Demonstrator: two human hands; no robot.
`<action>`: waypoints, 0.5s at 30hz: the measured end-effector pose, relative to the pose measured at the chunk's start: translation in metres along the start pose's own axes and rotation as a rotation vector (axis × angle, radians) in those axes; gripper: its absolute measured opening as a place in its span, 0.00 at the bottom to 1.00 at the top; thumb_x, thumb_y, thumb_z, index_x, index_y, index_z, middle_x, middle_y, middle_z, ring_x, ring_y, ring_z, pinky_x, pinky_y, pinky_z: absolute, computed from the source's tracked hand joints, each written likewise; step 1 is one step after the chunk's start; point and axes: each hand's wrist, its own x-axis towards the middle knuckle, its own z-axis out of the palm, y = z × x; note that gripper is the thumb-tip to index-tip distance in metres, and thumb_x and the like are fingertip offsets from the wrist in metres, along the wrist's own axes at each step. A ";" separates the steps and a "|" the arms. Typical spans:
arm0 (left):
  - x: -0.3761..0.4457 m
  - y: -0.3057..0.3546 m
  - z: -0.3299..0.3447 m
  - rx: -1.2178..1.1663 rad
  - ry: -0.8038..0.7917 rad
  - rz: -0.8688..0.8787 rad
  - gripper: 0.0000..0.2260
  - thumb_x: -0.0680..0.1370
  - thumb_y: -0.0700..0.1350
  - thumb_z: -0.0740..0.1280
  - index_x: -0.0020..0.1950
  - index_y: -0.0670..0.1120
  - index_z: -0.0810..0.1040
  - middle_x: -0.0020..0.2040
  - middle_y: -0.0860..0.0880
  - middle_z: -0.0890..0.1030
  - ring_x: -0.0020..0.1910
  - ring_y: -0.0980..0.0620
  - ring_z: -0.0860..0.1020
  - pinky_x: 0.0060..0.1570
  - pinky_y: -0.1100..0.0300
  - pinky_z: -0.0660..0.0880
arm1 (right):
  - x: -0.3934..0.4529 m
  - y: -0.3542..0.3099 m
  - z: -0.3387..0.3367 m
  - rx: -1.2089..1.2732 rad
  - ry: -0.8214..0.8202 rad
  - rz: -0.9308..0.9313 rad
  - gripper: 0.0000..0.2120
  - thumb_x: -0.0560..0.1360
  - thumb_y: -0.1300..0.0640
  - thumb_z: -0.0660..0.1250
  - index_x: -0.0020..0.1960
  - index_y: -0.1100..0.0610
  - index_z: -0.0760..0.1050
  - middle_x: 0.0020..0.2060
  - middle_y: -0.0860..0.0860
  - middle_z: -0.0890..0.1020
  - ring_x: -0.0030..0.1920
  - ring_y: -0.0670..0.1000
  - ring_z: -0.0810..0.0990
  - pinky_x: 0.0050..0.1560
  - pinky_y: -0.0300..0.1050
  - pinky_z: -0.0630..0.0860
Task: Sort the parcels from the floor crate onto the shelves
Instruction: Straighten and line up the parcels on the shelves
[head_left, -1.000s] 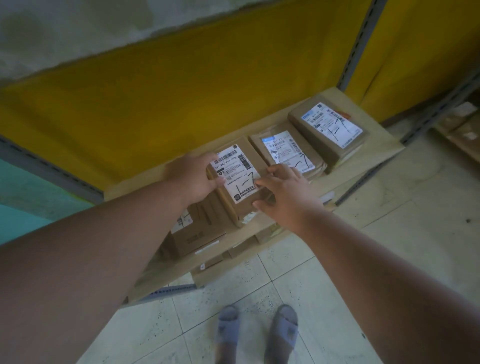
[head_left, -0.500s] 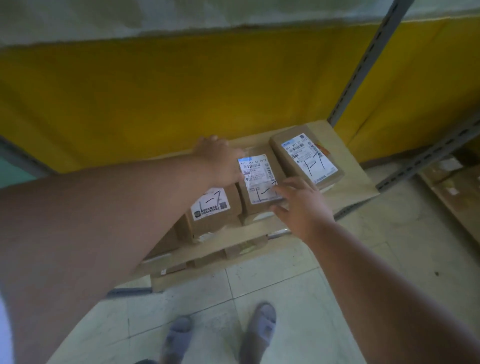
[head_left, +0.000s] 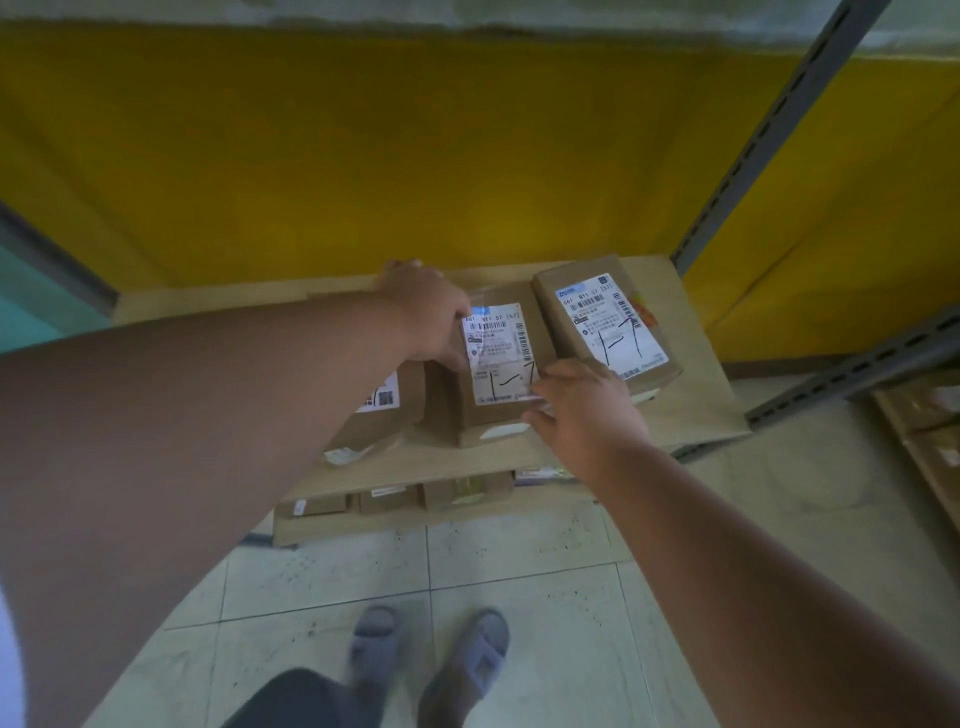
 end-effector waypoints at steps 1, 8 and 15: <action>0.000 0.000 -0.001 0.004 -0.006 0.001 0.37 0.67 0.69 0.72 0.73 0.58 0.71 0.73 0.45 0.71 0.73 0.39 0.64 0.70 0.45 0.60 | 0.000 0.000 0.000 0.014 0.002 -0.002 0.17 0.79 0.46 0.63 0.66 0.49 0.78 0.63 0.46 0.76 0.64 0.53 0.71 0.66 0.50 0.68; 0.003 0.020 -0.007 -0.020 0.086 0.021 0.24 0.76 0.63 0.66 0.71 0.60 0.71 0.70 0.45 0.72 0.70 0.41 0.66 0.70 0.47 0.61 | -0.022 0.025 -0.016 0.169 0.225 0.042 0.11 0.74 0.56 0.72 0.55 0.58 0.83 0.53 0.54 0.83 0.55 0.60 0.78 0.57 0.57 0.76; 0.016 0.072 -0.014 -0.170 0.114 0.102 0.28 0.78 0.61 0.65 0.76 0.58 0.65 0.69 0.46 0.75 0.71 0.41 0.67 0.68 0.49 0.67 | -0.023 0.076 -0.045 0.060 0.086 0.190 0.25 0.76 0.49 0.69 0.72 0.51 0.71 0.69 0.51 0.72 0.67 0.57 0.69 0.66 0.52 0.70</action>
